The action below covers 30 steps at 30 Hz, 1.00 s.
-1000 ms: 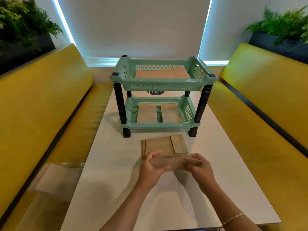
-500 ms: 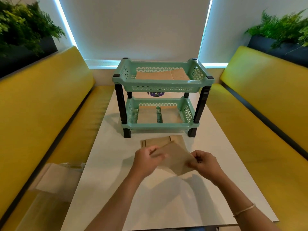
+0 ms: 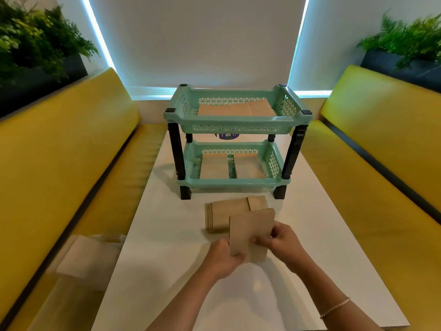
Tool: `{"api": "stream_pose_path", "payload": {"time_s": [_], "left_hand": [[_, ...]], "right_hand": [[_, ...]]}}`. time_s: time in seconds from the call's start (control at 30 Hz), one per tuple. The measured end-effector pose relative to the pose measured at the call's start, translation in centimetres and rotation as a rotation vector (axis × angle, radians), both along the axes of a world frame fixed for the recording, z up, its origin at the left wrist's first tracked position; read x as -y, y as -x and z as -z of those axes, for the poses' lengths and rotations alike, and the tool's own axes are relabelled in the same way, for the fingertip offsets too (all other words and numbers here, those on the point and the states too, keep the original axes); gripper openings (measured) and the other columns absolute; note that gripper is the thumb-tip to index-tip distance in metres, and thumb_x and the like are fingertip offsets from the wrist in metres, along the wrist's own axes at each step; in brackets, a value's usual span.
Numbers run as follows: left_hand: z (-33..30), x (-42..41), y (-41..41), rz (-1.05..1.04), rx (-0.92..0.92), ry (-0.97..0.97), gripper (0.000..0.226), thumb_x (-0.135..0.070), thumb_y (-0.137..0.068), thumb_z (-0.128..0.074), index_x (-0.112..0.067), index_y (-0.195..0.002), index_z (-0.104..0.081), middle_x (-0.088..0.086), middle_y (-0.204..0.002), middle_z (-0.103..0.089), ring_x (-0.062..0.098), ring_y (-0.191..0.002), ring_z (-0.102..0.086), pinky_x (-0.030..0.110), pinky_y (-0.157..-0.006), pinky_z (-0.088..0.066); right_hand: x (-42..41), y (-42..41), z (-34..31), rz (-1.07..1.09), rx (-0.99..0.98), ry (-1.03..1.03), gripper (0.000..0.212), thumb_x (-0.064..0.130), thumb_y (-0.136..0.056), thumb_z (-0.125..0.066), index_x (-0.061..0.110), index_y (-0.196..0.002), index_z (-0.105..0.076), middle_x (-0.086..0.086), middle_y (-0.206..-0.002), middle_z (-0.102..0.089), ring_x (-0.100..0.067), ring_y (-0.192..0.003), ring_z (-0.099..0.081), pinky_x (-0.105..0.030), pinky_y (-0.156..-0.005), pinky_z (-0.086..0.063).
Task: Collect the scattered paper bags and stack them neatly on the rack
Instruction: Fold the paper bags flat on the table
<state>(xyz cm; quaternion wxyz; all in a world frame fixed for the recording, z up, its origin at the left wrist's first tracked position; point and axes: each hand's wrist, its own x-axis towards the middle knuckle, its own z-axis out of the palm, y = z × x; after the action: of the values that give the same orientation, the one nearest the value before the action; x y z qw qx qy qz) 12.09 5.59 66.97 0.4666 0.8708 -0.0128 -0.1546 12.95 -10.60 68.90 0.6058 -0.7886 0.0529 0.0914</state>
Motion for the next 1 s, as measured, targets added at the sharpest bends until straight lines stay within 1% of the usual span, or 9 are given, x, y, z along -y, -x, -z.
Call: {"api": "stream_pose_path", "payload": {"time_s": [0.13,0.2,0.27,0.37,0.47,0.63,0.83,0.9,1.0], "left_hand": [[-1.3,-1.4,-1.4,-0.001,0.063,0.013,0.032,-0.011,-0.082,-0.065,-0.017,-0.113,-0.064,-0.004,-0.102,-0.066,0.009,-0.085,-0.058,0.004,-0.059,-0.041],[-2.2,-2.4,-2.0,-0.082,0.053,0.138,0.027,-0.009,-0.079,-0.07,-0.023,-0.102,-0.066,-0.005,-0.095,-0.068,0.012,-0.083,-0.062,0.012,-0.063,-0.046],[-2.5,-3.3,-2.3,-0.205,0.048,0.345,0.023,-0.004,-0.075,-0.074,-0.022,-0.086,-0.067,-0.002,-0.085,-0.069,0.015,-0.08,-0.063,0.019,-0.066,-0.049],[-2.1,-3.5,-2.1,-0.312,0.044,0.519,0.023,0.004,-0.076,-0.07,-0.018,-0.08,-0.066,-0.004,-0.075,-0.067,0.011,-0.073,-0.061,0.015,-0.063,-0.046],[-0.5,-2.6,-1.3,-0.326,-0.004,0.473,0.025,0.003,-0.081,-0.065,-0.021,-0.087,-0.064,-0.004,-0.084,-0.067,0.009,-0.078,-0.061,0.013,-0.064,-0.046],[0.7,-1.2,-0.9,-0.385,-0.05,0.461,0.048,-0.017,-0.07,-0.073,-0.017,-0.116,-0.059,0.0,-0.113,-0.065,0.015,-0.103,-0.061,0.033,-0.093,-0.05],[-1.3,-2.6,-1.7,-0.192,0.139,0.267,0.033,-0.007,-0.082,-0.065,-0.037,-0.092,-0.059,-0.009,-0.11,-0.061,0.009,-0.101,-0.057,0.015,-0.08,-0.047],[-2.5,-3.0,-2.1,-0.035,0.173,0.121,0.031,-0.01,-0.085,-0.063,-0.039,-0.095,-0.061,-0.014,-0.108,-0.061,0.004,-0.103,-0.056,0.008,-0.077,-0.043],[-3.8,-2.9,-2.7,0.124,0.154,-0.054,0.033,-0.014,-0.089,-0.055,-0.037,-0.11,-0.064,-0.014,-0.106,-0.059,0.005,-0.095,-0.058,0.013,-0.071,-0.047]], "right_hand": [[1.1,-0.7,-2.7,0.061,0.075,-0.18,0.026,-0.015,-0.07,-0.069,0.009,-0.081,-0.065,-0.005,-0.08,-0.068,-0.017,-0.076,-0.063,-0.027,-0.07,-0.054],[2.1,-0.9,-2.8,0.1,0.077,-0.225,0.025,-0.018,-0.068,-0.067,0.003,-0.081,-0.065,-0.01,-0.08,-0.066,-0.021,-0.075,-0.061,-0.035,-0.075,-0.052],[2.8,-0.7,-2.1,0.151,0.041,-0.264,0.022,-0.019,-0.069,-0.066,0.0,-0.079,-0.06,-0.012,-0.078,-0.061,-0.02,-0.072,-0.059,-0.031,-0.072,-0.052],[3.2,-0.1,-0.3,0.231,-0.003,-0.288,0.022,-0.021,-0.071,-0.062,-0.001,-0.07,-0.056,-0.009,-0.065,-0.062,-0.021,-0.065,-0.06,-0.023,-0.062,-0.055],[2.3,0.5,1.6,0.222,-0.042,-0.19,0.025,-0.021,-0.075,-0.059,0.004,-0.073,-0.061,-0.007,-0.071,-0.067,-0.022,-0.071,-0.063,-0.022,-0.06,-0.053],[0.6,0.6,2.5,0.254,-0.036,-0.108,0.032,-0.015,-0.077,-0.061,0.017,-0.08,-0.065,-0.003,-0.08,-0.067,-0.016,-0.074,-0.063,-0.014,-0.053,-0.051],[1.0,0.6,2.1,0.178,-0.079,0.004,0.026,-0.007,-0.081,-0.061,0.019,-0.085,-0.064,0.001,-0.081,-0.068,-0.014,-0.077,-0.063,-0.019,-0.062,-0.05],[1.1,0.5,1.8,0.143,-0.096,0.013,0.026,-0.004,-0.081,-0.064,0.021,-0.087,-0.063,0.001,-0.084,-0.067,-0.013,-0.08,-0.063,-0.018,-0.063,-0.049],[1.2,-0.1,0.6,0.092,-0.104,0.017,0.026,-0.001,-0.079,-0.068,0.023,-0.085,-0.062,0.003,-0.086,-0.066,-0.012,-0.082,-0.062,-0.014,-0.059,-0.047]]}}
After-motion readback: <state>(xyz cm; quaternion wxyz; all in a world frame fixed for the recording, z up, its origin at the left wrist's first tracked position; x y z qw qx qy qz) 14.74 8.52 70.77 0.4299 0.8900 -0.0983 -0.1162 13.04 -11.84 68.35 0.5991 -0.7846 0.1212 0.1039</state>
